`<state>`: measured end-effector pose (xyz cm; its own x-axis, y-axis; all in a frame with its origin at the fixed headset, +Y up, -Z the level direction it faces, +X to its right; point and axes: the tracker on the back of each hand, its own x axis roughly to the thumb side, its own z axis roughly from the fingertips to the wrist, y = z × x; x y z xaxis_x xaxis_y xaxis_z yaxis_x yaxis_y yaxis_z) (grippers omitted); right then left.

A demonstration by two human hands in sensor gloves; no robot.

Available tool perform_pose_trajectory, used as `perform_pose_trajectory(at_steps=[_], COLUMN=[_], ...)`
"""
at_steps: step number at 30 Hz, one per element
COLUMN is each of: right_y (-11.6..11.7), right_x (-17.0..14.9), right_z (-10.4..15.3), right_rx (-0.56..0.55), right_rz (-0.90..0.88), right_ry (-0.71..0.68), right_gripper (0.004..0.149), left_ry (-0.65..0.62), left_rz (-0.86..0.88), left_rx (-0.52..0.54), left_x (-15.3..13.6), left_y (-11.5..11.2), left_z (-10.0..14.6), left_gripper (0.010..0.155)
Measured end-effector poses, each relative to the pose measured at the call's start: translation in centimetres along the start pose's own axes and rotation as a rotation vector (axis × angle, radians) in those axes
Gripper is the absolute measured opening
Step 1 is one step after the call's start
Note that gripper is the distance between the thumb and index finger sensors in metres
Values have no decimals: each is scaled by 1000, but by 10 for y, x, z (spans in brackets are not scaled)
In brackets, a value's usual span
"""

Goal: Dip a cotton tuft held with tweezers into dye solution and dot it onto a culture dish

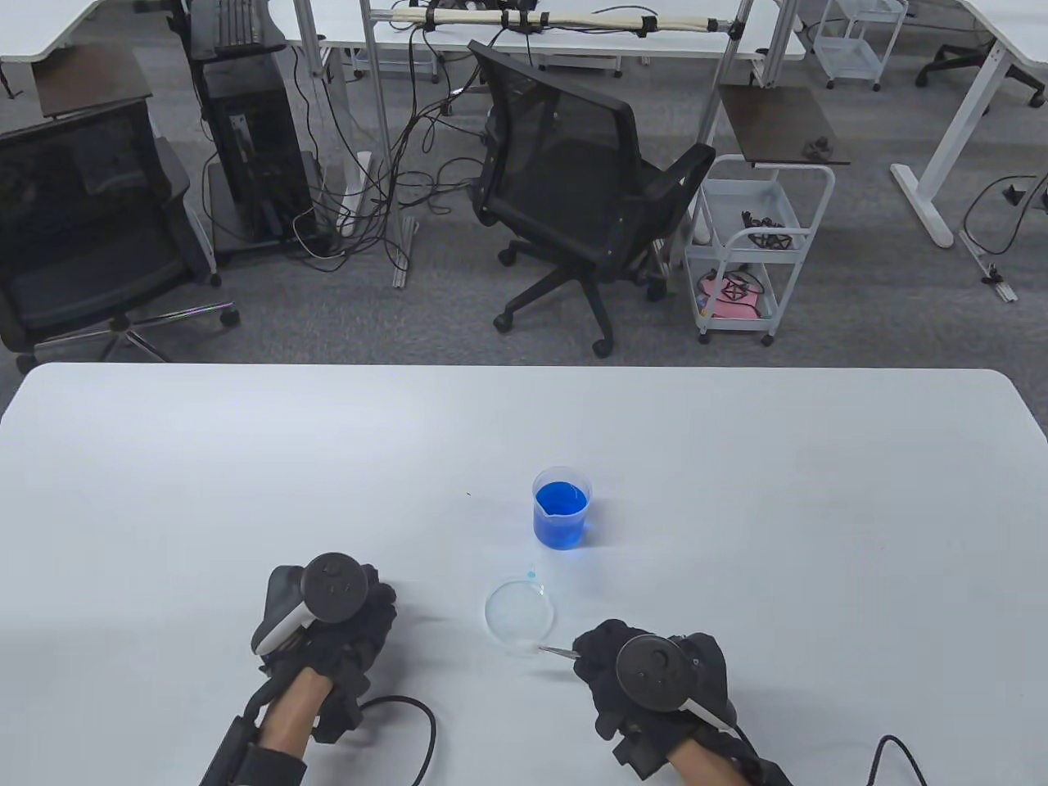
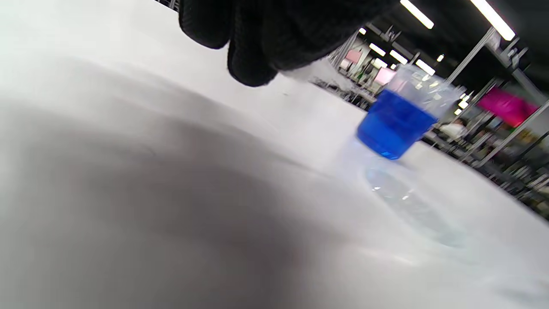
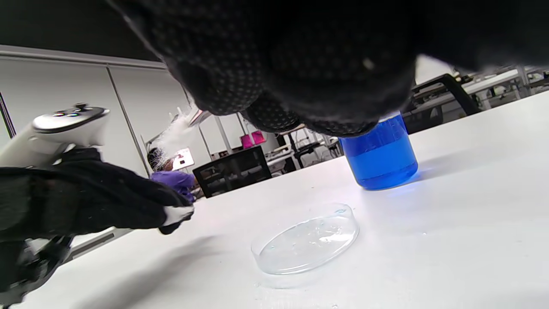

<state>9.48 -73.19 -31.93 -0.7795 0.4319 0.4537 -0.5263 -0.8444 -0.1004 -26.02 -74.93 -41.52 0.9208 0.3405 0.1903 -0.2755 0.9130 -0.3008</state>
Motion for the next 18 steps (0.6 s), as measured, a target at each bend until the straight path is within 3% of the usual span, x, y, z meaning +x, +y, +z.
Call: perform_pose_trajectory(at_steps=[9,16,18], right_y=[0,-3,-3], right_x=[-1,-2,-2], right_z=[-1,-2,-2], right_rx=[13,25,24], right_rz=[-5,-22,-26], right_ry=[5,3,-1], right_gripper=[40,41,40], left_ry=[134,206,210], left_rz=[-288,-394,-410], left_rx=[-46,-77,-37], left_x=[-9,-11,-11], left_y=[10,12,14], left_z=[-84,-115,-118], left_gripper=[39,35,39])
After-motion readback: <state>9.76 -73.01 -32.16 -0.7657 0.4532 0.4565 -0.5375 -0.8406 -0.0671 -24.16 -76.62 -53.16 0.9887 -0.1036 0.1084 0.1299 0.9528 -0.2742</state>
